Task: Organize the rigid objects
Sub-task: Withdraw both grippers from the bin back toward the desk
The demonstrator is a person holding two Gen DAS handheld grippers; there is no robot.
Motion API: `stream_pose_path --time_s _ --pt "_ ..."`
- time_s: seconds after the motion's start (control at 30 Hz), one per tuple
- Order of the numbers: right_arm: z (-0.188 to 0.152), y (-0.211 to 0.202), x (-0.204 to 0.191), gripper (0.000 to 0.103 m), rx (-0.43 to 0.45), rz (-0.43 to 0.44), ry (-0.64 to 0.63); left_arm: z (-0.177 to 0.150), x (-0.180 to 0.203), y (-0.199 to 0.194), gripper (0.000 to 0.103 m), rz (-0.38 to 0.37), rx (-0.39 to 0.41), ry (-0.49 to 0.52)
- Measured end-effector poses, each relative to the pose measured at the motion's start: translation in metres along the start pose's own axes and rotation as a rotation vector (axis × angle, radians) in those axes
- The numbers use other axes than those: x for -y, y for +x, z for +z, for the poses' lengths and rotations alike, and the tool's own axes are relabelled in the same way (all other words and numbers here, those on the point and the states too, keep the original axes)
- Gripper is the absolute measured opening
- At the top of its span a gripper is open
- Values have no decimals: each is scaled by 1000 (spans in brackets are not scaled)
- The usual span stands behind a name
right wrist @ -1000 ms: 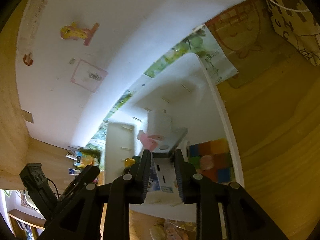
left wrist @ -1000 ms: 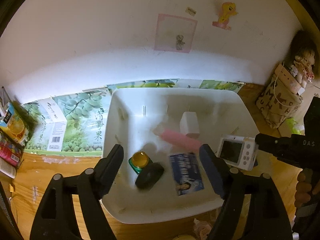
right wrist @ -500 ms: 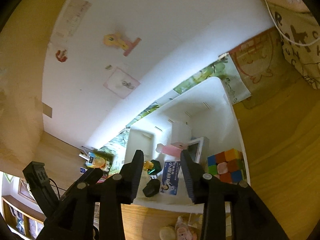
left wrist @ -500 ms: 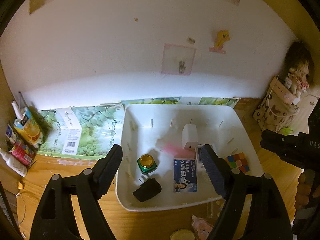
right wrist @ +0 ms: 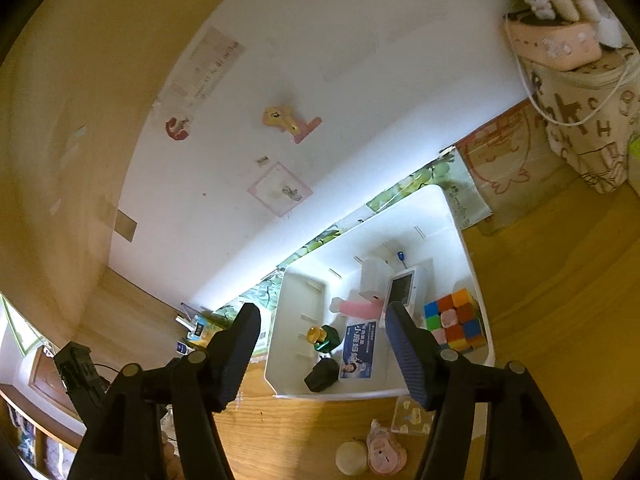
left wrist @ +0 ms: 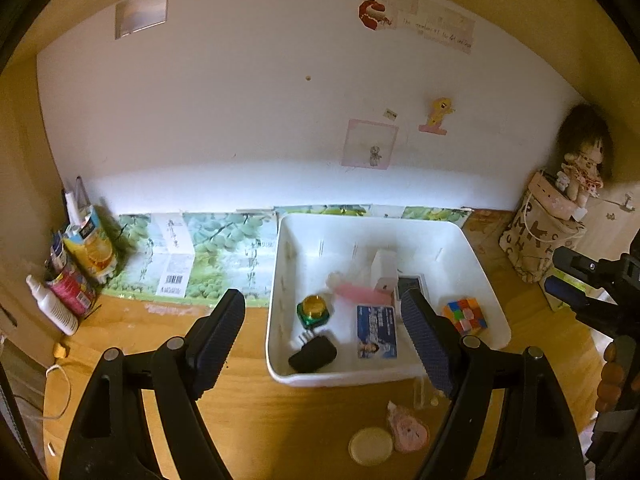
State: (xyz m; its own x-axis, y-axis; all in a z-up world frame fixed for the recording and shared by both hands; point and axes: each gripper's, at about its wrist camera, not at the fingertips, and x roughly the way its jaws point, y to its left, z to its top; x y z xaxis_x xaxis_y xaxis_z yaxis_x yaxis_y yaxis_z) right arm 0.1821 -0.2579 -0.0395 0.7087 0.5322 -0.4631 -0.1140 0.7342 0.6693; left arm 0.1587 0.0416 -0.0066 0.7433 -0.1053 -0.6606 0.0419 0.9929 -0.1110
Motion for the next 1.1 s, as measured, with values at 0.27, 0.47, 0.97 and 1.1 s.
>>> stream_pose_path --time_s 0.27,0.47,0.97,1.1 --pt "-35 -24 -15 69 28 -47 -24 -27 -9 -26 83 -24 -17 11" --pt "-66 -38 -29 76 61 -101 -76 -47 -23 -37 83 -41 -62 -1" --pt "-148 -57 -44 76 90 -205 -119 -97 -47 -40 83 -37 -214 31" --pt "-166 -61 -44 76 105 -251 -131 -105 -47 -38 83 -34 -252 47"
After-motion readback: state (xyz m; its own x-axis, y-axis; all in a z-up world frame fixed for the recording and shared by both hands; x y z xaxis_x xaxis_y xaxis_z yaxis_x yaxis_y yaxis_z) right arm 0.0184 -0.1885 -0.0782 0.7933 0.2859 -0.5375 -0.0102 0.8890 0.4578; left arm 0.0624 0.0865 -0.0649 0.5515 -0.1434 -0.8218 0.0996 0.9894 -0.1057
